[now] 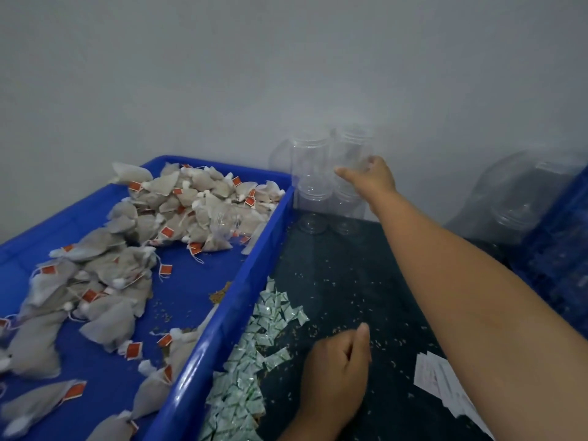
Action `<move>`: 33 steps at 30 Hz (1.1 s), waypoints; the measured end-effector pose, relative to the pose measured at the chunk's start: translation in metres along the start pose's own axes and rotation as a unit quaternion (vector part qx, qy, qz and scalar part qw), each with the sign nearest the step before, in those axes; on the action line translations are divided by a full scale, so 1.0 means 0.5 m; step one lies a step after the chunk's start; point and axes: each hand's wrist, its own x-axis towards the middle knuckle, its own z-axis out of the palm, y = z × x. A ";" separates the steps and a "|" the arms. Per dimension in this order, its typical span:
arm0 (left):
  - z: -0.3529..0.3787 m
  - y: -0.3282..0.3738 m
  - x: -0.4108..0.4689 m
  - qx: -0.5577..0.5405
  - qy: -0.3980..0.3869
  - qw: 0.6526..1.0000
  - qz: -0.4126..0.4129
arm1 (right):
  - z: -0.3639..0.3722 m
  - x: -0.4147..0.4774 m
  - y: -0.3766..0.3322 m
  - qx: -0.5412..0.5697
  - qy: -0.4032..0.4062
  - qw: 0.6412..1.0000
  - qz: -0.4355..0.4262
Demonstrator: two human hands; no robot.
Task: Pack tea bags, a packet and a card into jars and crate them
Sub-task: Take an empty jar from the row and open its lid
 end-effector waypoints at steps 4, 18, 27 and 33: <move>0.001 -0.003 -0.001 -0.005 0.011 1.000 -0.005 | -0.031 -0.080 -0.003 0.085 0.050 0.992 -0.081; 0.000 0.015 -0.007 -0.116 0.040 0.991 -0.062 | -0.179 -0.702 0.278 0.254 -0.042 0.963 -0.073; -0.105 0.171 -0.032 0.001 -0.125 0.973 0.194 | -0.181 -0.731 0.307 0.147 -0.059 0.972 -0.176; -0.122 0.246 -0.064 0.303 -0.172 0.886 0.306 | -0.180 -0.730 0.319 0.073 -0.085 0.978 -0.177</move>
